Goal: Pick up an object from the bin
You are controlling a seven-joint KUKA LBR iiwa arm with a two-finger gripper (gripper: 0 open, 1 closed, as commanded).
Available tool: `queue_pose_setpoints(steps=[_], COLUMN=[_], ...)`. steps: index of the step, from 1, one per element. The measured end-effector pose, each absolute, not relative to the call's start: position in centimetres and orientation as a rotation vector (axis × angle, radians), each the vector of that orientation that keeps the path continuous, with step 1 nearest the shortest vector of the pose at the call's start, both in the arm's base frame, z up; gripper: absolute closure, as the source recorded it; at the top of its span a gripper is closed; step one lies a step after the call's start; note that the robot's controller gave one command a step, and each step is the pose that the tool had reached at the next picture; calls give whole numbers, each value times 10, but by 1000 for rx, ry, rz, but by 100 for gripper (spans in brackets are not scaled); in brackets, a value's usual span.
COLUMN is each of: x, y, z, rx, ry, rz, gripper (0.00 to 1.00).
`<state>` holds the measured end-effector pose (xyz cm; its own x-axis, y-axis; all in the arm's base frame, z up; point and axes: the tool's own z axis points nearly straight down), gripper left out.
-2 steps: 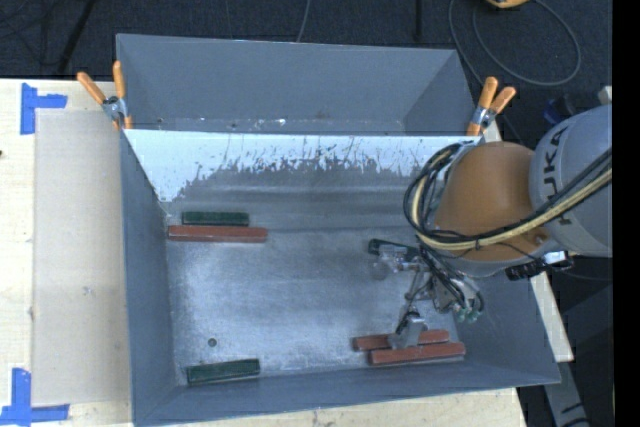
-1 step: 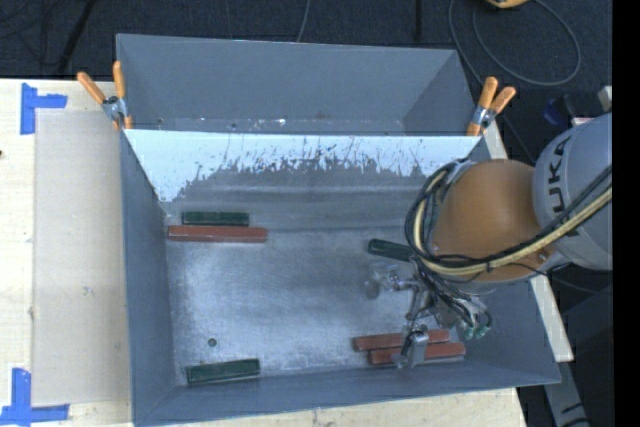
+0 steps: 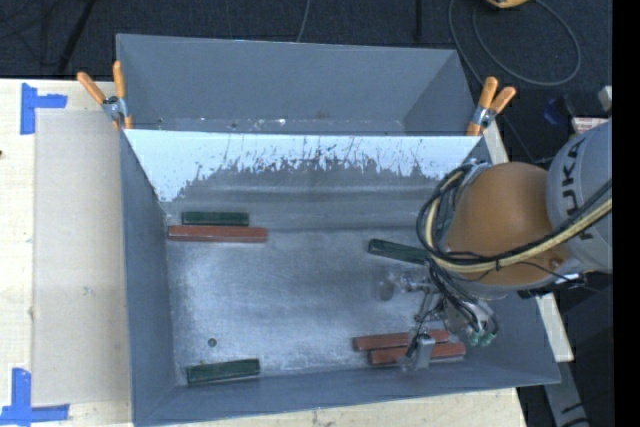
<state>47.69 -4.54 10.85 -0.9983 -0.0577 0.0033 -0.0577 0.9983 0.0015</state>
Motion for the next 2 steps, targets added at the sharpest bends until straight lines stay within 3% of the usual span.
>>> queue_pose_setpoints(steps=[1, 2], x=[470, 470], y=[-4, -4], z=[71, 71], rx=[352, 351], ry=[-3120, -3120], rz=[-1, -1], gripper=[100, 100])
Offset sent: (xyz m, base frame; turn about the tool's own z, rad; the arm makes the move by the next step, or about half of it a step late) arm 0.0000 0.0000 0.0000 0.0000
